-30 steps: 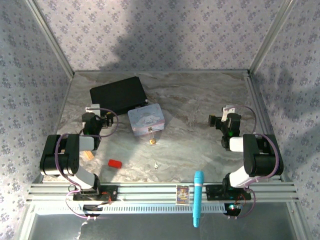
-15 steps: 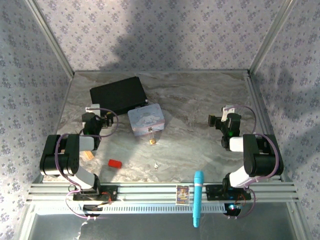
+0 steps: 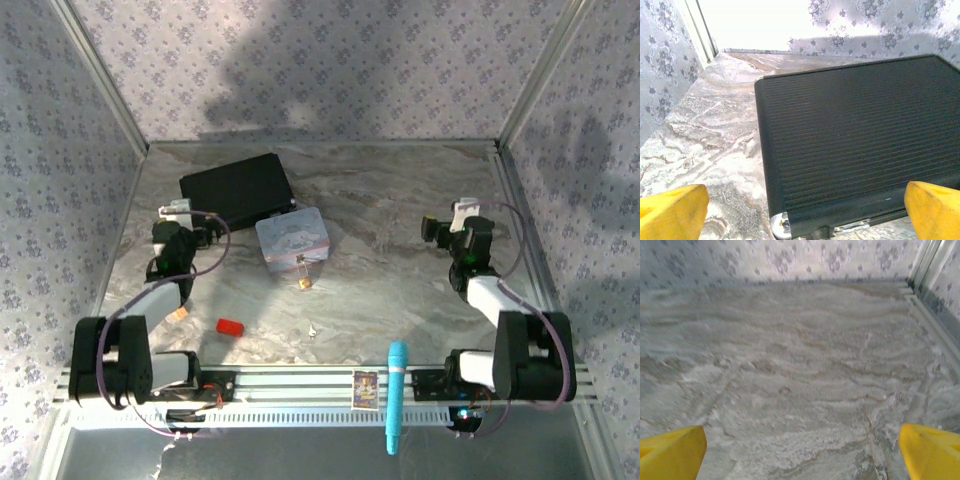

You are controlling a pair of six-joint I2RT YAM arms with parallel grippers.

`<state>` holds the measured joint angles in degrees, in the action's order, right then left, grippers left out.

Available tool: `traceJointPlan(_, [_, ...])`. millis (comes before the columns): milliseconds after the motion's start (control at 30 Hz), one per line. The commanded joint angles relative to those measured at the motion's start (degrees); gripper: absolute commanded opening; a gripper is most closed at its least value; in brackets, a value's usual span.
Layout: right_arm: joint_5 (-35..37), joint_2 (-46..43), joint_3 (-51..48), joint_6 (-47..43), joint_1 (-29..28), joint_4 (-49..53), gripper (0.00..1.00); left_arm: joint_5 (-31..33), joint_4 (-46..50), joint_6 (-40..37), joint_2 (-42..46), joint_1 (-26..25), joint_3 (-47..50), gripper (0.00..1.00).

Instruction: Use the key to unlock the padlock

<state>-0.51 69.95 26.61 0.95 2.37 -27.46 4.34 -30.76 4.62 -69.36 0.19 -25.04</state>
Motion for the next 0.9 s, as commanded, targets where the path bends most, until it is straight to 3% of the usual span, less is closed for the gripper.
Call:
traceJointPlan(0, [0.5,-6.7,3.9,10.2,0.2,13.4,0.99,0.2,13.1,10.6,6.4,-0.4,-4.4,1.0])
traceJointPlan(67, [0.1,-9.9,7.7,16.7,1.1,24.6,0.99,0.3,18.5,20.9,9.9,-0.4,-5.3,1.0])
traceJointPlan(133, [-6.3,-11.9,9.6,16.8,1.7,29.6,0.99,-0.9,22.8,28.9,12.8,-0.4,-5.4,1.0])
traceJointPlan(233, [-14.6,-14.4,10.4,17.1,0.0,32.9,0.99,-10.7,26.8,34.0,16.4,-0.8,-5.0,1.0])
traceJointPlan(300, [-15.3,-14.8,11.9,17.5,-2.7,37.7,0.99,-14.2,29.8,36.3,18.5,-2.8,-4.8,1.0])
traceJointPlan(467, [-15.1,-13.7,13.2,18.7,-14.0,45.2,0.99,-15.5,43.8,34.7,20.2,-11.9,-8.9,1.0])
traceJointPlan(567, [-10.1,-12.3,13.5,21.2,-23.4,47.7,0.99,-16.4,50.4,33.4,18.8,-17.7,-11.5,1.0])
traceJointPlan(733, [-3.2,-8.9,13.3,28.0,-37.7,49.9,0.96,-18.3,55.4,34.1,17.5,-24.8,-13.1,1.0])
traceJointPlan(867, [0.6,-6.0,11.6,34.1,-47.9,48.7,0.93,-19.9,52.5,38.3,17.5,-30.4,-10.2,0.99])
